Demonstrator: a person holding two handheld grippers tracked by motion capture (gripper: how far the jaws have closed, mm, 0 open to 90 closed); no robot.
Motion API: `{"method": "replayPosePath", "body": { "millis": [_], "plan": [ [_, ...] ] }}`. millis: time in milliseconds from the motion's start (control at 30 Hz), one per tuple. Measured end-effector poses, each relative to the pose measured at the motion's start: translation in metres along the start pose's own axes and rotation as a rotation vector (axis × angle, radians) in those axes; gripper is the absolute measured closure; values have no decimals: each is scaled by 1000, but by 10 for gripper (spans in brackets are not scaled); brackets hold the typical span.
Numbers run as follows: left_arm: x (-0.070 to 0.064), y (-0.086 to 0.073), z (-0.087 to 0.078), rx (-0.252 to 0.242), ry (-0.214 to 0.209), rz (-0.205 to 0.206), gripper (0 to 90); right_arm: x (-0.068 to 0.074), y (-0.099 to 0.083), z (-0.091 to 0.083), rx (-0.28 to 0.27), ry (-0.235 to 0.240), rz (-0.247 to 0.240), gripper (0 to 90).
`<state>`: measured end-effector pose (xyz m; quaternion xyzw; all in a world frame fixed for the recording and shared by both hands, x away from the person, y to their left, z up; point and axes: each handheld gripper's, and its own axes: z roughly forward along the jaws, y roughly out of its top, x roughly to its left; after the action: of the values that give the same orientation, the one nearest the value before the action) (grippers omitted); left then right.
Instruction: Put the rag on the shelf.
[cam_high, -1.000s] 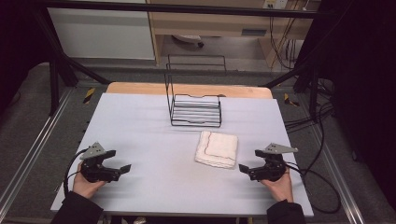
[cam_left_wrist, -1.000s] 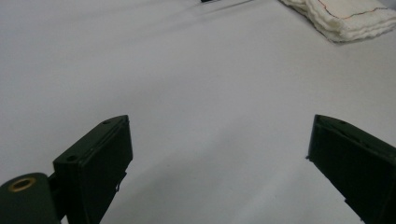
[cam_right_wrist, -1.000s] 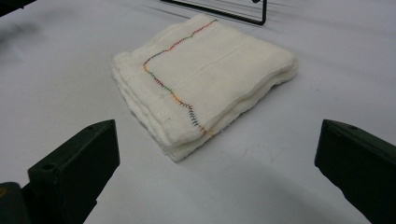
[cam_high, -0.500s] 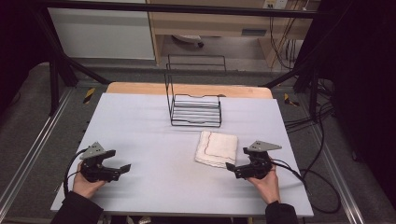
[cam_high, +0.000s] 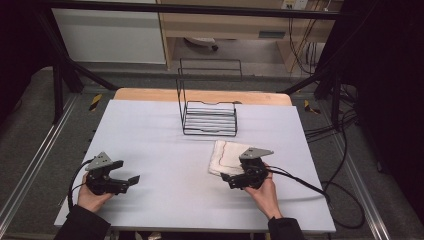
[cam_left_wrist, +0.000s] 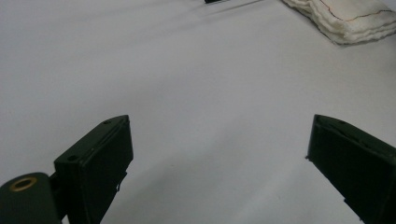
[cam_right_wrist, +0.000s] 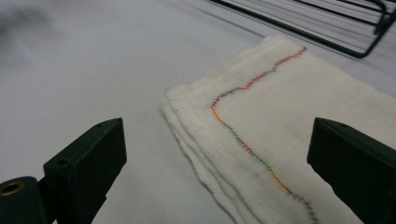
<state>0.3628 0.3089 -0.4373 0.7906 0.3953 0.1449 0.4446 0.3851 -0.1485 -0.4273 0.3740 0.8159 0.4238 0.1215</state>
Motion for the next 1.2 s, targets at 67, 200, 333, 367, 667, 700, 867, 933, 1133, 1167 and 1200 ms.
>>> {"method": "replayPosePath", "body": {
  "millis": [67,200,333,367,667,700,867,933,1133,1167,1200],
  "plan": [
    [0,0,0,3,-1,4,66,6,4,7,14,-2,-22,106],
    [0,0,0,3,1,4,67,14,11,24,48,-1,-61,183],
    [1,-1,-1,4,3,2,69,20,15,41,64,5,-68,286],
    [1,-1,-1,4,3,2,69,21,16,44,76,3,-71,309],
    [1,-1,-1,5,2,3,72,25,19,58,114,-53,-147,551],
    [1,-1,-1,6,2,4,73,25,18,58,118,-56,-147,565],
    [1,0,-1,7,2,6,75,27,17,57,120,-65,-157,590],
    [1,0,-1,7,2,6,76,29,16,56,117,-69,-163,593],
    [0,0,0,11,1,5,78,33,17,60,143,-100,-210,618],
    [0,0,0,10,1,5,78,33,17,60,143,-100,-210,618],
    [0,0,0,10,1,6,78,32,17,60,141,-109,-217,658]
  ]
}}
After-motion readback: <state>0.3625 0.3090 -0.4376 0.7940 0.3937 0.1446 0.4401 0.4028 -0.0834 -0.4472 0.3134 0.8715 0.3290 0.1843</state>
